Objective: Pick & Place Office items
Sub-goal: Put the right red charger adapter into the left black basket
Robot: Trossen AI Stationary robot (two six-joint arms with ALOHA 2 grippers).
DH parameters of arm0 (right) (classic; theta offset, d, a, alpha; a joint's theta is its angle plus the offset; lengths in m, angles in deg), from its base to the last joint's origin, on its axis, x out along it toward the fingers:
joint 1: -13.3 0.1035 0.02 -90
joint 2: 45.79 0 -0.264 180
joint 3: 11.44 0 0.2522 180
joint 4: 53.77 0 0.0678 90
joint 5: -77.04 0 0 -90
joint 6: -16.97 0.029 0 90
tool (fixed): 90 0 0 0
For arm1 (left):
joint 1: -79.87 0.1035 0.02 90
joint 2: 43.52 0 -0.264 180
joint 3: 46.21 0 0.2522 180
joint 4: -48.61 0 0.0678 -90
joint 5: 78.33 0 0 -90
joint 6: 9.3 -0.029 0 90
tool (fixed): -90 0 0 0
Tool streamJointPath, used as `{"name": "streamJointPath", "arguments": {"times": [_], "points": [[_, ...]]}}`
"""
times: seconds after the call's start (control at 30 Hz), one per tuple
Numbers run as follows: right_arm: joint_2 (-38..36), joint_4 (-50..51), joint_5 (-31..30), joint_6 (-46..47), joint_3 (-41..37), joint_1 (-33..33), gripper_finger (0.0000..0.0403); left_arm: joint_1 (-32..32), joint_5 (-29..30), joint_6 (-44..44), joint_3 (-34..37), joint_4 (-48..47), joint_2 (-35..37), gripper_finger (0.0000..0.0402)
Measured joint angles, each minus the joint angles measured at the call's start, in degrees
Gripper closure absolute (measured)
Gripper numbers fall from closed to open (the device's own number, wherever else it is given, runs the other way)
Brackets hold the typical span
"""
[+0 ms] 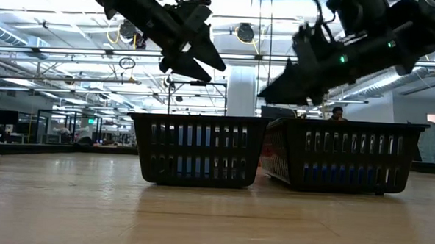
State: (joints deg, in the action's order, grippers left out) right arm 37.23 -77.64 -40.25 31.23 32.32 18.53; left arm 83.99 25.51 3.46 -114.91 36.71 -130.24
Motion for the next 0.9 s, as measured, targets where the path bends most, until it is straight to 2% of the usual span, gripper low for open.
{"name": "streamJointPath", "arguments": {"times": [0.1, 0.23, 0.43, 0.67, 0.9], "points": [[0.0, 4.97, -4.39, 2.45, 0.0, -0.11, 0.018, 0.11, 0.09, -0.44, -0.01, 0.16, -0.11, 0.0091], [1.08, 6.55, -4.51, 6.97, 0.0, -1.21, 0.0157, 0.11, 0.17, -0.57, -0.01, 0.27, -0.13, 0.0091], [6.13, 6.24, -4.17, 7.3, 0.02, -3.17, 0.0135, 0.11, 0.19, -0.6, -0.01, 0.81, -0.13, 0.0092], [15.01, -2.51, -0.96, 7.58, 0.14, -5.59, 0.0133, 0.11, 0.19, -0.4, -0.01, 0.93, -0.13, 0.0091], [22.72, -7.27, -1.01, 7.5, 3.17, -7.17, 0.0138, 0.11, 0.21, -0.03, -0.01, 0.93, -0.13, 0.0091]]}}
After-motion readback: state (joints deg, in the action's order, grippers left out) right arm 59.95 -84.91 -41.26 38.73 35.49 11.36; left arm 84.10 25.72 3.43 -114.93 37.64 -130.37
